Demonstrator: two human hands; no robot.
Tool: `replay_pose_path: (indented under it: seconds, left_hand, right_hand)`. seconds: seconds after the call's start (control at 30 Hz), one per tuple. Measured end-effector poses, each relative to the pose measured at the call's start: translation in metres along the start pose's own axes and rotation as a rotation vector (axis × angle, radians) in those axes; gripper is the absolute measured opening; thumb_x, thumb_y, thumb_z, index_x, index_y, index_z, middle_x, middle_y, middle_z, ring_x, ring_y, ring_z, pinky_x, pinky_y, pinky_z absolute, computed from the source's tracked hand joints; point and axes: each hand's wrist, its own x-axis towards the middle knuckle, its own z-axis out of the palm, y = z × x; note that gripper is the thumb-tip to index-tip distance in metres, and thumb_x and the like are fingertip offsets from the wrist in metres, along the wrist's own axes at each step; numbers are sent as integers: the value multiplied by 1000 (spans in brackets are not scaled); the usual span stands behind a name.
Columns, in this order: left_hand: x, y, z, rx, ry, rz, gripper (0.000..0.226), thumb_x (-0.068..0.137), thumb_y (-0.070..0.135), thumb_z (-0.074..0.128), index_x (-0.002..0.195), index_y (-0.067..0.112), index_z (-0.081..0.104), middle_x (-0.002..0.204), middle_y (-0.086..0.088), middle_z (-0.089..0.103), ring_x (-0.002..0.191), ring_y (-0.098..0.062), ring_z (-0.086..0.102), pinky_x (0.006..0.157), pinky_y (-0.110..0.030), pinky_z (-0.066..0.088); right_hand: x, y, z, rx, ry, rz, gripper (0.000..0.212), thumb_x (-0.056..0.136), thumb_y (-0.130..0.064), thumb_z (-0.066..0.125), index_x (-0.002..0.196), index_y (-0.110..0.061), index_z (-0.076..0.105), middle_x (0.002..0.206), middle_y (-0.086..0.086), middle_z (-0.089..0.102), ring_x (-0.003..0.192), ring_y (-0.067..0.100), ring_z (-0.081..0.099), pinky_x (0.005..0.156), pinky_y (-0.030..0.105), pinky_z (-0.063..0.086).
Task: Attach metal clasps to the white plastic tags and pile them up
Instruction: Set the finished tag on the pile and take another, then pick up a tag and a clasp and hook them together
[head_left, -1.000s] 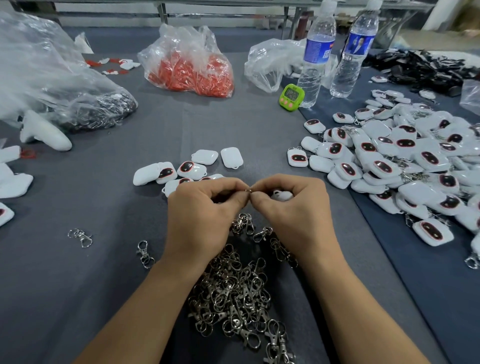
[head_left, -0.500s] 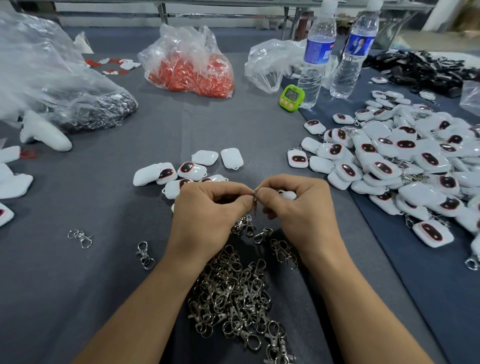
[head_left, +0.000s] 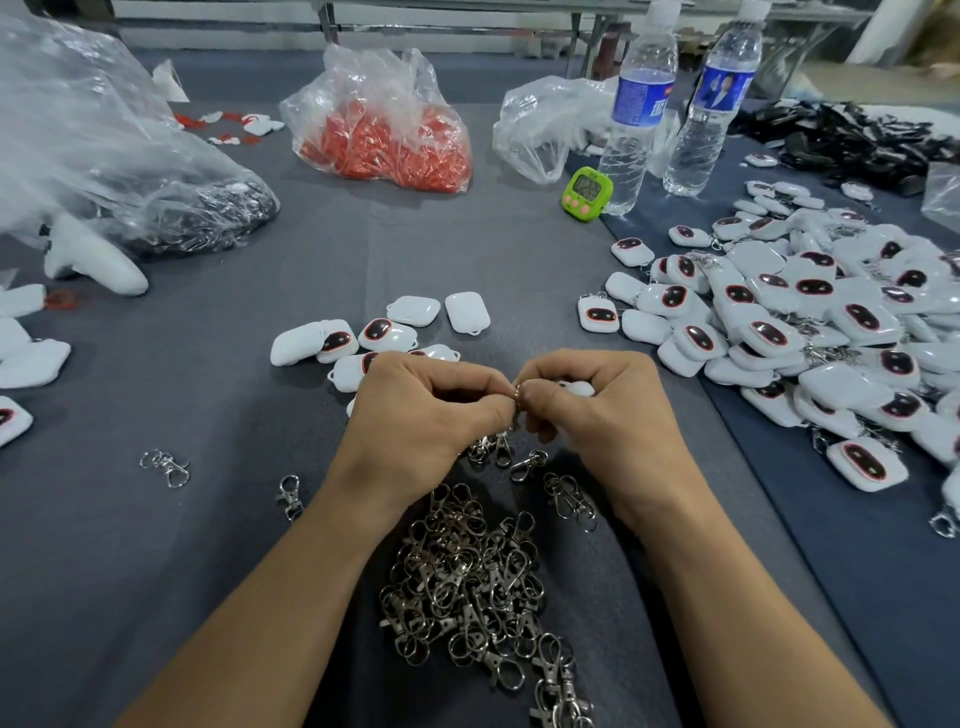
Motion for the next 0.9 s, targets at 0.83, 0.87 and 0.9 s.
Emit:
replay_pose_path:
  seconds: [0.83, 0.87, 0.9]
  left_hand:
    - [-3, -13, 13, 1138, 329, 215, 10, 76, 32, 73, 68, 26, 69, 58, 2, 61, 58, -22, 56, 50, -21, 14]
    - [-2, -14, 13, 1141, 303, 214, 10, 76, 32, 72, 69, 26, 70, 60, 3, 62, 60, -22, 57, 50, -22, 13]
    - [-1, -15, 12, 1128, 280, 220, 9, 76, 32, 73, 69, 27, 70, 62, 3, 63, 62, -22, 58, 50, -23, 14]
  right_hand:
    - [3, 11, -6, 434, 123, 307, 48, 87, 27, 40, 109, -14, 52, 122, 20, 65, 103, 26, 72, 81, 39, 64]
    - [3, 10, -7, 429, 128, 312, 43, 92, 23, 42, 111, -14, 52, 124, 21, 63, 102, 27, 72, 78, 40, 65]
    - [3, 9, -7, 420, 131, 317, 37, 95, 18, 45, 112, -14, 52, 124, 22, 63, 98, 27, 73, 72, 40, 65]
